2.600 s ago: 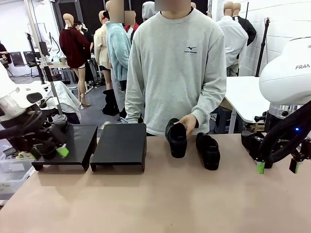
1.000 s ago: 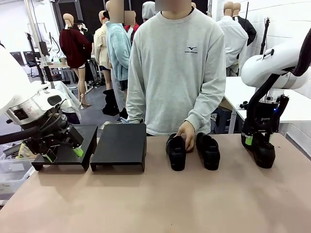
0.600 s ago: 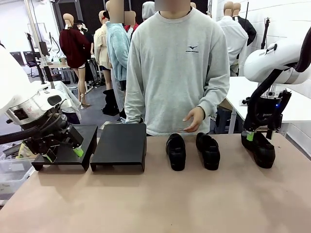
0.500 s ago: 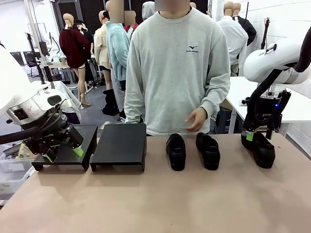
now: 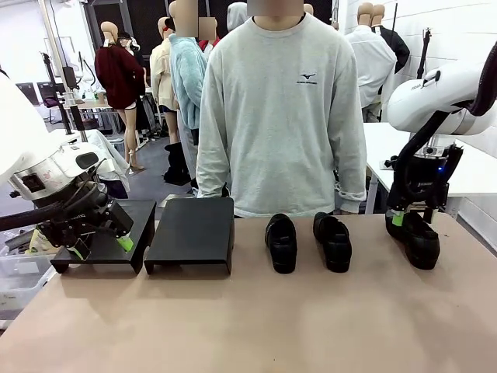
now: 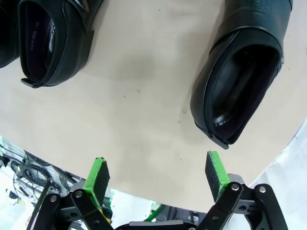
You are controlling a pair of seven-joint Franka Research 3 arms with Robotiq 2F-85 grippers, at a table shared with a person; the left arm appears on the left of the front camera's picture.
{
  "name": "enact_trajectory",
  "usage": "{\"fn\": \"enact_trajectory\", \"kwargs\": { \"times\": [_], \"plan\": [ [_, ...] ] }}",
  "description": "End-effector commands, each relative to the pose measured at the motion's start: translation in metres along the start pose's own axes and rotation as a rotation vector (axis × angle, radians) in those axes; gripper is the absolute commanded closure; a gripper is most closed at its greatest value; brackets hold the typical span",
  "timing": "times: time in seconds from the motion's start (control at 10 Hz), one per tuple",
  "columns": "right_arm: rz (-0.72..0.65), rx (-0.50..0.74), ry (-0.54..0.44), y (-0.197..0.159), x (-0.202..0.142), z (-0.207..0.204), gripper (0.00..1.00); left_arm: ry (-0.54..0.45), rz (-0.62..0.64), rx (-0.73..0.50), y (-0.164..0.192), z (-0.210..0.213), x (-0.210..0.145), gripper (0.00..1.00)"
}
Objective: Organize the shoes by placing them on the stand.
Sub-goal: Pick up one Shoe and place it in the middle of the table.
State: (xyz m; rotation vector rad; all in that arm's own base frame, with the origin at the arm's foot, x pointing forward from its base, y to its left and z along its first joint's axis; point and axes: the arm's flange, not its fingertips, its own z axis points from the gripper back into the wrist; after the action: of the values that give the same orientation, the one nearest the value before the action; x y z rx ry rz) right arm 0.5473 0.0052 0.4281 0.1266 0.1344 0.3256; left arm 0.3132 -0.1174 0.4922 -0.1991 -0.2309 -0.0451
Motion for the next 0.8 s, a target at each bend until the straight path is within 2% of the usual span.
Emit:
{"fn": "enact_trajectory", "kwargs": {
  "times": [0.0, 0.2, 0.5, 0.7],
  "plan": [
    [0.013, 0.000, -0.002, -0.002, 0.000, -0.002, 0.00, -0.001, -0.003, 0.001, 0.000, 0.000, -0.001, 0.00],
    [-0.001, 0.000, 0.000, 0.000, 0.000, 0.000, 0.00, -0.001, -0.003, 0.001, 0.000, 0.000, -0.001, 0.00],
    [0.005, -0.038, -0.094, -0.008, 0.023, -0.001, 0.00, -0.001, -0.003, 0.001, 0.000, 0.000, -0.001, 0.00],
    [0.008, -0.066, -0.115, -0.014, 0.041, -0.007, 0.00, -0.001, -0.003, 0.001, 0.000, 0.000, -0.001, 0.00]
  ]
}}
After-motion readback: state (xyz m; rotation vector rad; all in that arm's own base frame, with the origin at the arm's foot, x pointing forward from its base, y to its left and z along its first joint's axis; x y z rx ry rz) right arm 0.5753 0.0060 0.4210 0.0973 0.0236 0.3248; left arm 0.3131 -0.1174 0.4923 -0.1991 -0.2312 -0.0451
